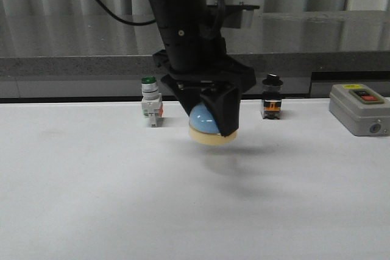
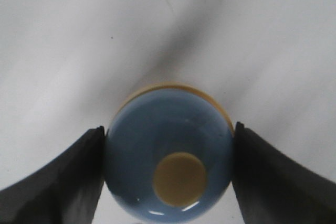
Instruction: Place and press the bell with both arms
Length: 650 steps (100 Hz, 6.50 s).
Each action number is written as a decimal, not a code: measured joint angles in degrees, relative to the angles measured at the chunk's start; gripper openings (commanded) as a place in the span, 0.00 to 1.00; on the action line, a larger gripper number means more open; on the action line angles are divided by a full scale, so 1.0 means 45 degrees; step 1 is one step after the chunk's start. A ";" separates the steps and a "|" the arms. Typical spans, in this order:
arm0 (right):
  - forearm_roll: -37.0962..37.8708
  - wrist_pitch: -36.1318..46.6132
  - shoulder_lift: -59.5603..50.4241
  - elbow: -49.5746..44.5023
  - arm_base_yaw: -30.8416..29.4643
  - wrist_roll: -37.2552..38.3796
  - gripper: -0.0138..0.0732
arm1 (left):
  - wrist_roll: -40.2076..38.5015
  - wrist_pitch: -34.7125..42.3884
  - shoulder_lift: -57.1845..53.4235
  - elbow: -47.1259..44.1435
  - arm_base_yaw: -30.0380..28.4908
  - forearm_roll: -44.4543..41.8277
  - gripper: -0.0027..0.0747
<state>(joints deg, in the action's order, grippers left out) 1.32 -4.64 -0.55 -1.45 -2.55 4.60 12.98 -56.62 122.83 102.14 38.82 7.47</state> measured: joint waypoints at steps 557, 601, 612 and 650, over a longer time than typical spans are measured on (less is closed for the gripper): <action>0.0000 0.0000 0.0000 0.0000 0.0000 0.0000 0.09 | -0.2884 1.1583 -2.7361 -2.2703 -0.8288 -0.0668 0.01; 0.0000 0.0000 0.0000 0.0000 0.0000 0.0000 0.09 | -0.2884 1.1434 -2.7361 -2.2703 -0.8288 -0.0668 0.01; 0.0000 0.0000 0.0000 0.0000 0.0000 0.0000 0.09 | -0.2884 1.1434 -2.7361 -2.2703 -0.8288 -0.0668 0.01; 0.0000 0.0082 0.0000 0.0000 0.0000 0.0000 0.09 | -0.2884 1.1434 -2.7361 -2.2703 -0.8288 -0.0668 0.01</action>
<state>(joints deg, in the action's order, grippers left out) 1.32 -4.28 -0.55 -1.45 -2.55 4.60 0.00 -5.17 -0.30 -0.02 1.53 4.46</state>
